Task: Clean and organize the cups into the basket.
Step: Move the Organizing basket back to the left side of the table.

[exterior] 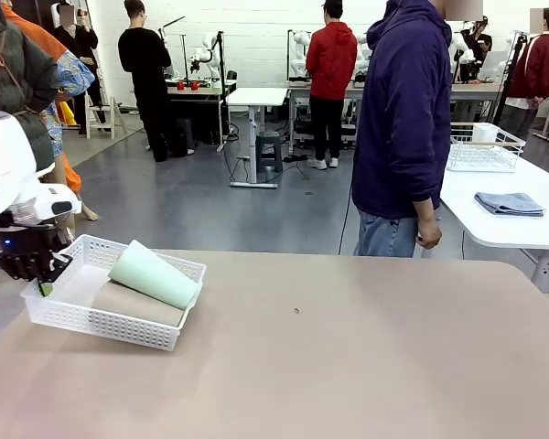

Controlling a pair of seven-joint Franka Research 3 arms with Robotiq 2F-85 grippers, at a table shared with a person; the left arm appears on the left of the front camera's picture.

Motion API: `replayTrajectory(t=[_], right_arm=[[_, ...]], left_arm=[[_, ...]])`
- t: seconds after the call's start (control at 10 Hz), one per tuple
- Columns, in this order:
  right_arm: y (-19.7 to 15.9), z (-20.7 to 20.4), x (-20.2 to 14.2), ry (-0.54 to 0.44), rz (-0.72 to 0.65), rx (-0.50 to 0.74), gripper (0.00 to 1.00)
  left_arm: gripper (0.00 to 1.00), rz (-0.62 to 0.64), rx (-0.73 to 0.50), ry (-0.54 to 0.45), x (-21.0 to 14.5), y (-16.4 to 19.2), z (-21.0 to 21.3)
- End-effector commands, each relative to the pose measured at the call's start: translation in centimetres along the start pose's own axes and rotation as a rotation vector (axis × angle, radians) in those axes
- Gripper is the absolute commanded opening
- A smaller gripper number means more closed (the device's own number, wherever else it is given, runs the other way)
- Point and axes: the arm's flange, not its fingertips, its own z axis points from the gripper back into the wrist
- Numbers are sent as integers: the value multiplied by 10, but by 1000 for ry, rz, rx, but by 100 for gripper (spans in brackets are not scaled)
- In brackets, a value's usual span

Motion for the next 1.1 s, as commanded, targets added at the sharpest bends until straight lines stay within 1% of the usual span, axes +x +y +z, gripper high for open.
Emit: replayTrajectory(t=[0.0, 0.2, 0.3, 0.5, 0.8, 0.9, 1.0], right_arm=[[1, -2, -6, 9, 15, 3, 100], [1, -2, -6, 9, 15, 3, 100], [1, -2, -6, 9, 15, 3, 100], [1, -2, -6, 9, 15, 3, 100], [1, -2, -6, 9, 15, 3, 100], [1, -2, -6, 9, 15, 3, 100], [1, -2, -6, 9, 15, 3, 100]], left_arm=[[6, 25, 3, -50, -13, 22, 4], [6, 52, 11, -36, -20, 36, 0], [6, 59, 12, -35, -20, 38, -8], [6, 84, 49, 29, -20, 48, -39], [6, 89, 30, 53, -21, 57, -56], [65, 83, 15, 47, -19, 54, -54], [65, 86, 14, 46, -20, 54, -52]])
